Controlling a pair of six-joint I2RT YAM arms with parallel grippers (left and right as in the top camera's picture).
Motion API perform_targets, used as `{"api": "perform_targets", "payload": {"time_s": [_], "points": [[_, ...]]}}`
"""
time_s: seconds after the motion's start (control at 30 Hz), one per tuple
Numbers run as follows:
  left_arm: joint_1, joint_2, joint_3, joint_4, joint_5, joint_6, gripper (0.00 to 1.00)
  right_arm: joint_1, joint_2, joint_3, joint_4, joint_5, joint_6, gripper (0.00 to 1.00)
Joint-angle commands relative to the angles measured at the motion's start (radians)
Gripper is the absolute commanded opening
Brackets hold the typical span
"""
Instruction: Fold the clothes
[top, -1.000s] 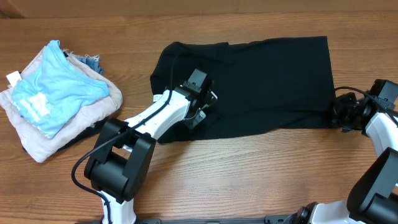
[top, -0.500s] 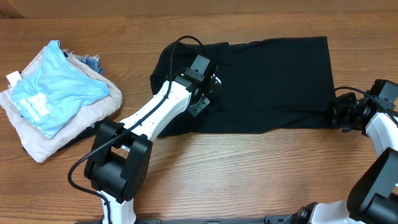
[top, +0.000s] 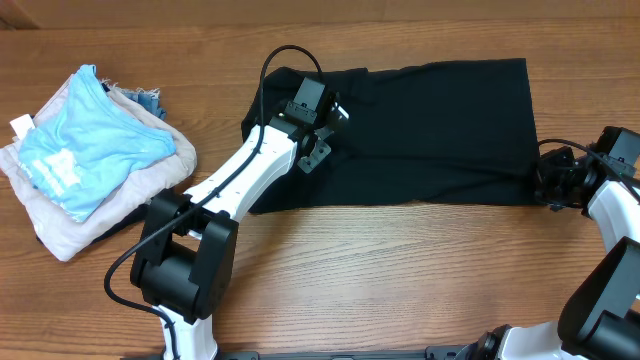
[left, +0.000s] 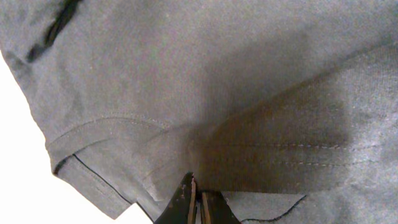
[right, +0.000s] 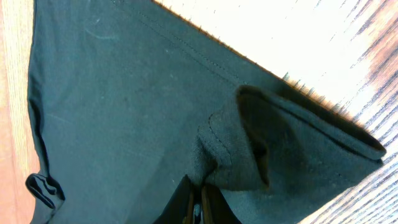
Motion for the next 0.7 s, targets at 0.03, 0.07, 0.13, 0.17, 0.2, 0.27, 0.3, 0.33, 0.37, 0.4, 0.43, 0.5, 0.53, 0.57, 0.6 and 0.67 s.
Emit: {"api": "perform_targets", "payload": {"time_s": [0.03, 0.07, 0.13, 0.17, 0.2, 0.27, 0.3, 0.33, 0.37, 0.4, 0.43, 0.5, 0.53, 0.57, 0.6, 0.67], "points": [[0.006, 0.002, 0.022, 0.001, -0.002, 0.001, 0.46, -0.001, 0.007, 0.005, 0.041, 0.010, -0.001, 0.06], [0.006, 0.002, 0.022, -0.005, -0.004, -0.010, 0.50, -0.001, 0.007, 0.005, 0.061, 0.010, -0.008, 0.06], [0.006, 0.002, 0.022, -0.019, -0.004, -0.026, 0.62, -0.001, 0.007, 0.005, 0.109, 0.008, -0.030, 0.04], [0.006, 0.002, 0.022, -0.027, -0.004, -0.032, 0.65, -0.001, 0.007, 0.005, 0.126, 0.007, -0.031, 0.04], [0.006, 0.002, 0.022, -0.037, -0.003, -0.037, 0.68, -0.001, 0.007, 0.005, 0.144, 0.006, -0.031, 0.04], [0.006, 0.002, 0.022, -0.055, -0.003, -0.045, 0.74, -0.001, 0.007, 0.005, 0.179, 0.010, -0.034, 0.04], [0.006, 0.002, 0.022, -0.058, -0.003, -0.055, 0.78, -0.001, 0.007, 0.005, 0.193, 0.010, -0.033, 0.05], [0.006, 0.002, 0.022, -0.058, -0.003, -0.060, 0.79, -0.001, 0.007, 0.005, 0.201, 0.010, -0.033, 0.15], [0.006, 0.002, 0.022, -0.058, -0.003, -0.059, 0.79, -0.001, 0.007, 0.005, 0.203, 0.010, -0.033, 0.46], [0.006, 0.002, 0.022, -0.058, -0.003, -0.060, 0.79, -0.001, 0.007, 0.005, 0.201, 0.010, -0.033, 0.63], [0.006, 0.002, 0.022, -0.057, -0.002, -0.063, 0.79, -0.001, 0.007, 0.005, 0.193, 0.010, -0.034, 0.76], [0.006, 0.002, 0.022, -0.062, -0.001, -0.063, 0.80, -0.001, 0.007, 0.005, 0.172, 0.019, -0.062, 0.79], [0.006, 0.002, 0.022, -0.068, 0.000, -0.063, 0.80, -0.003, 0.007, 0.005, 0.153, 0.043, -0.080, 0.79], [0.006, 0.002, 0.022, -0.086, -0.001, -0.063, 0.79, -0.007, 0.007, 0.005, 0.122, 0.081, -0.083, 0.79], [0.007, 0.002, 0.022, -0.106, -0.001, -0.067, 0.79, -0.011, 0.007, 0.005, 0.089, 0.117, -0.083, 0.79], [0.018, 0.002, 0.022, -0.145, -0.001, -0.131, 0.79, -0.023, 0.007, 0.005, 0.034, 0.149, -0.108, 0.79]]}}
